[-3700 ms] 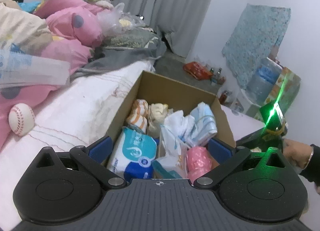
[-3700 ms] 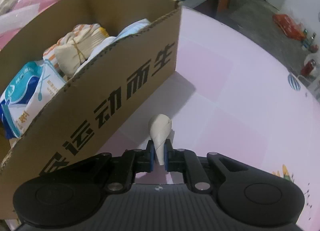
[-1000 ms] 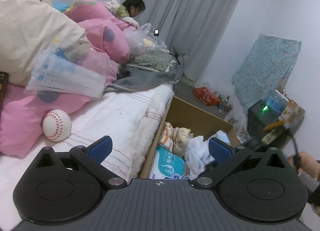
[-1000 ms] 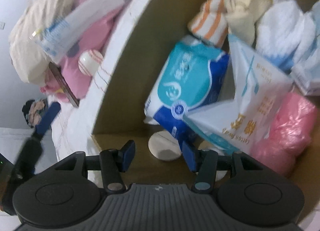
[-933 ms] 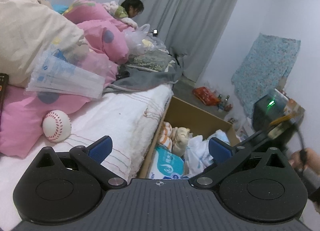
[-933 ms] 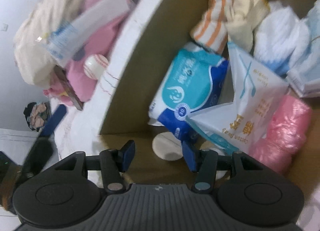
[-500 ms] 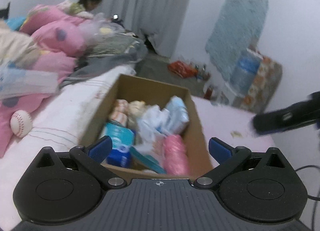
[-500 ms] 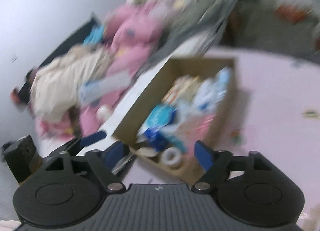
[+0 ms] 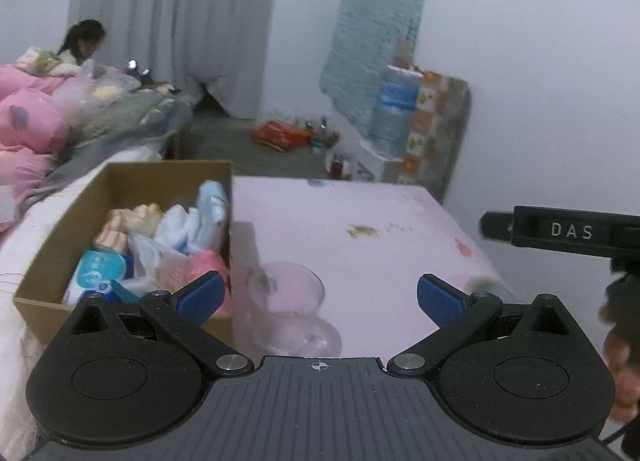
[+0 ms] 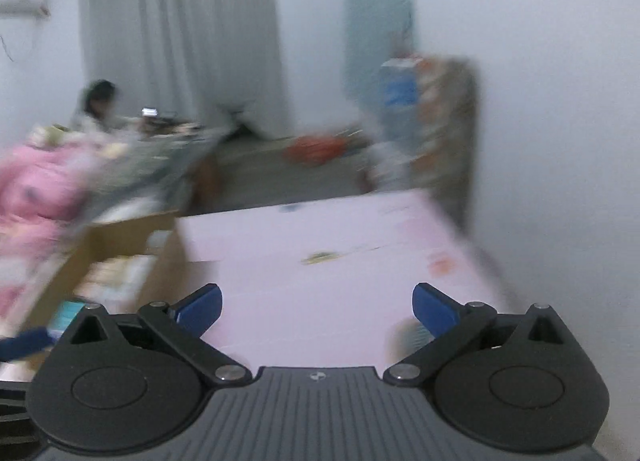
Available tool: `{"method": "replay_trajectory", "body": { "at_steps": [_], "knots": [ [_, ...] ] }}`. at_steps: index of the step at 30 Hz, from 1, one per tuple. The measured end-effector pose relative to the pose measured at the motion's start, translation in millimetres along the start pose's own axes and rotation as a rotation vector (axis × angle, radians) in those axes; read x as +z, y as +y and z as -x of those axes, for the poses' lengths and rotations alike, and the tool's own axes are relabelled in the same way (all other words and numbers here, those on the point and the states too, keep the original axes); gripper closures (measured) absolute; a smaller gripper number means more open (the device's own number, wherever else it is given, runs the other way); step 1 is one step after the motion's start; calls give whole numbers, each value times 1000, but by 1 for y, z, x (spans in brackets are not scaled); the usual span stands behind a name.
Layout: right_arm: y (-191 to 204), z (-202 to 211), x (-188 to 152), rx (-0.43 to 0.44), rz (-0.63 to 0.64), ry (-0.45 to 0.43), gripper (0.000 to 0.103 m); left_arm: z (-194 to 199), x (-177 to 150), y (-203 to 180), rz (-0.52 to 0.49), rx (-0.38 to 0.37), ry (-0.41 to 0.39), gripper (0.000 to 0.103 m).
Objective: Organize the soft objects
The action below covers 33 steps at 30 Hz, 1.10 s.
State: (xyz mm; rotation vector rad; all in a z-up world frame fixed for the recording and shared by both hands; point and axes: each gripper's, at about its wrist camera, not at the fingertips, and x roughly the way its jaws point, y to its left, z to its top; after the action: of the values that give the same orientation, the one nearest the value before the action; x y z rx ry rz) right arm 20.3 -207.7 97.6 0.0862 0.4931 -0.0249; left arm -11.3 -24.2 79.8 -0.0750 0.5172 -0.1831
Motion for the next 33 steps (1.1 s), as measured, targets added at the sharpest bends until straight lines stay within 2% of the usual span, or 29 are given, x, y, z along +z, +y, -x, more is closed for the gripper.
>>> {"method": "replay_trajectory", "body": {
  "at_steps": [4,6,8,10,13,16,21,24,33],
  "knots": [
    [10,18,-9,-92,142,-103,32,4,-5,-3,-36,70,-1,0],
    [17,26,-14,-76,183,-147,32,10,-6,4,-29,103,4,0],
    [19,28,-19,-12,175,-154,32,15,-5,14,-18,162,31,0],
    [23,19,-23,74,128,-118,32,17,-2,24,-20,240,67,0],
    [40,3,-30,207,85,-13,32,21,-3,44,-10,382,132,0],
    [68,-13,-36,290,104,82,32,21,-5,69,44,455,195,0],
    [114,-27,-45,377,147,228,32,14,-6,102,128,515,267,0],
    [132,-41,-50,404,152,328,32,7,-8,113,148,516,312,0],
    [152,-57,-59,384,106,433,32,-7,-11,136,178,465,377,0]
  ]
}}
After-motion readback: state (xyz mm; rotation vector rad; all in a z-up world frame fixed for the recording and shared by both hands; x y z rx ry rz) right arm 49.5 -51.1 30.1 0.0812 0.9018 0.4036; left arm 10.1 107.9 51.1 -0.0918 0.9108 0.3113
